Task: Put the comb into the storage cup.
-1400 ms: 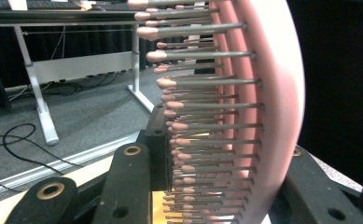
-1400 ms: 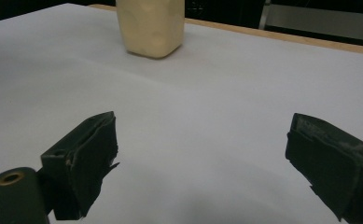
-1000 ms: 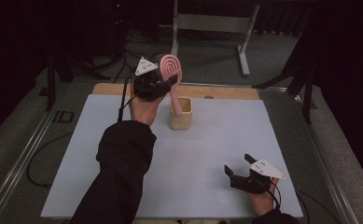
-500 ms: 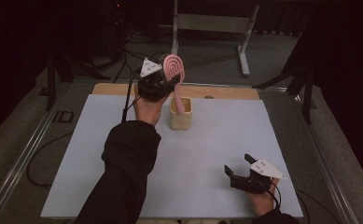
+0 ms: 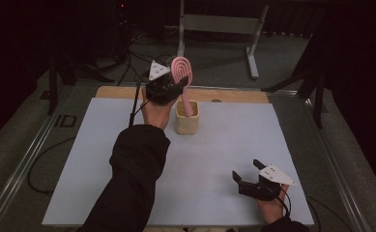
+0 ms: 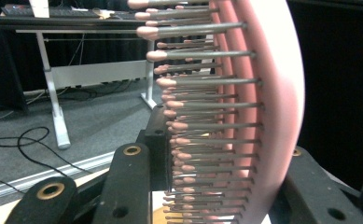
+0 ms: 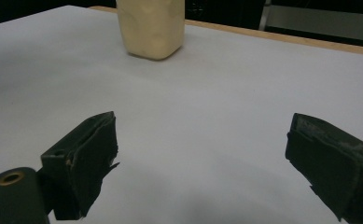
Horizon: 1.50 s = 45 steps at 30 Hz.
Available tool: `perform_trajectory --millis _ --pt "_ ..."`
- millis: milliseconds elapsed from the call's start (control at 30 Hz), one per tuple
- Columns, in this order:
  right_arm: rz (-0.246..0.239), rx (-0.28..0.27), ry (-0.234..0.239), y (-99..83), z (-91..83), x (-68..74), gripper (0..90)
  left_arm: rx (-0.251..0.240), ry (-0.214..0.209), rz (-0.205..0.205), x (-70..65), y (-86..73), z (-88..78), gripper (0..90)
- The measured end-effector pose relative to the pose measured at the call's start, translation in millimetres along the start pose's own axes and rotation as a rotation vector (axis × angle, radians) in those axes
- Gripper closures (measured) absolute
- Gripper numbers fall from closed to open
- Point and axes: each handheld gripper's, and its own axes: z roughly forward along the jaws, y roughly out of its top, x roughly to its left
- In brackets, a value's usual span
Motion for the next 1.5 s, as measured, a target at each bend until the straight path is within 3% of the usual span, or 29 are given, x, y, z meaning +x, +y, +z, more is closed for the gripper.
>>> perform_trajectory --millis 1500 --pt "0.008 -0.002 -0.001 0.5 -0.1 -0.1 9.0 -0.002 0.014 0.001 -11.4 -8.2 25.0 64.4"
